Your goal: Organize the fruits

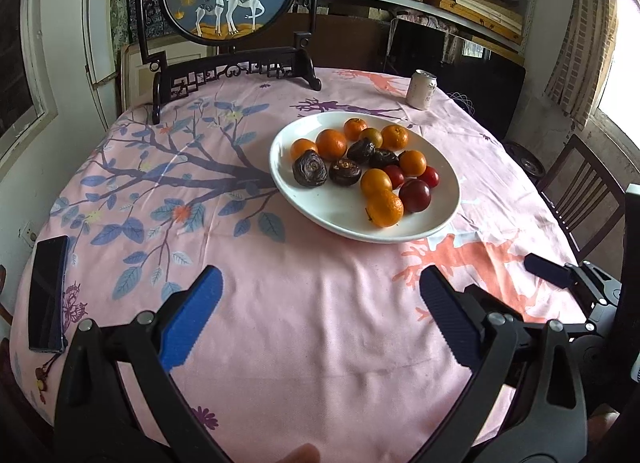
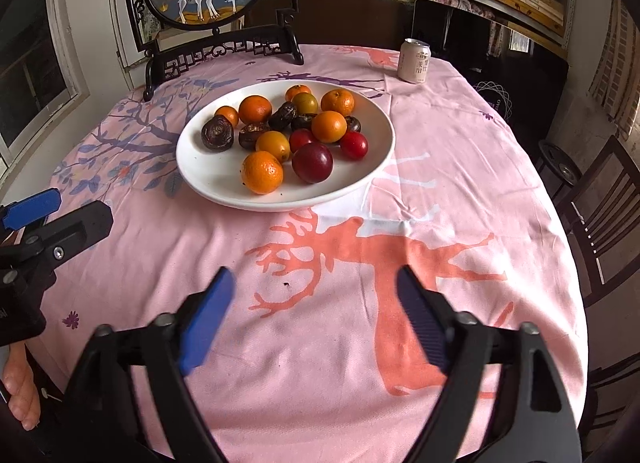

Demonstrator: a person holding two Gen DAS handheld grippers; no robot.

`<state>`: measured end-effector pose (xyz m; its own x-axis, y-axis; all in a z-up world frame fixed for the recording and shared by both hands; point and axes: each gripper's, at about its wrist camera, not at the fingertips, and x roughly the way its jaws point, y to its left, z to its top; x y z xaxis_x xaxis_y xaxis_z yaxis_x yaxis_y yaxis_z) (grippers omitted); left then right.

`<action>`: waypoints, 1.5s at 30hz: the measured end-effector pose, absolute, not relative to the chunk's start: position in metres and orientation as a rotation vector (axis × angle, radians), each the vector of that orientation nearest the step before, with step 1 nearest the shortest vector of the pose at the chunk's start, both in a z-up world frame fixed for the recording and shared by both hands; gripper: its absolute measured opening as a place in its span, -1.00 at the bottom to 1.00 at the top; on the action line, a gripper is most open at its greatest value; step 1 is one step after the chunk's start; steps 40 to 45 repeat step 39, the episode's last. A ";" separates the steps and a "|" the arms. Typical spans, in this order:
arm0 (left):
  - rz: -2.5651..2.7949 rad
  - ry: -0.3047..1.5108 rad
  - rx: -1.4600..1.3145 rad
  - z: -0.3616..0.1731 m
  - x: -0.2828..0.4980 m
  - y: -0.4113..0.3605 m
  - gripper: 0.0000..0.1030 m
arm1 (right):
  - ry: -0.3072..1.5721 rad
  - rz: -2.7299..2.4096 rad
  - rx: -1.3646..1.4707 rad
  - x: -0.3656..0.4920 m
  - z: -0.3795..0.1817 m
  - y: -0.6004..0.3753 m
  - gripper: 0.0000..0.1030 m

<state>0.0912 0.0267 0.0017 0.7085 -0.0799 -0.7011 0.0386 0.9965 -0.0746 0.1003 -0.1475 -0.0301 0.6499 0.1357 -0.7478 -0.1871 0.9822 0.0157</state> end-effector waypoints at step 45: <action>-0.056 0.820 -0.072 -0.003 0.094 0.031 0.96 | 0.825 0.170 -0.049 0.098 -0.024 -0.149 0.93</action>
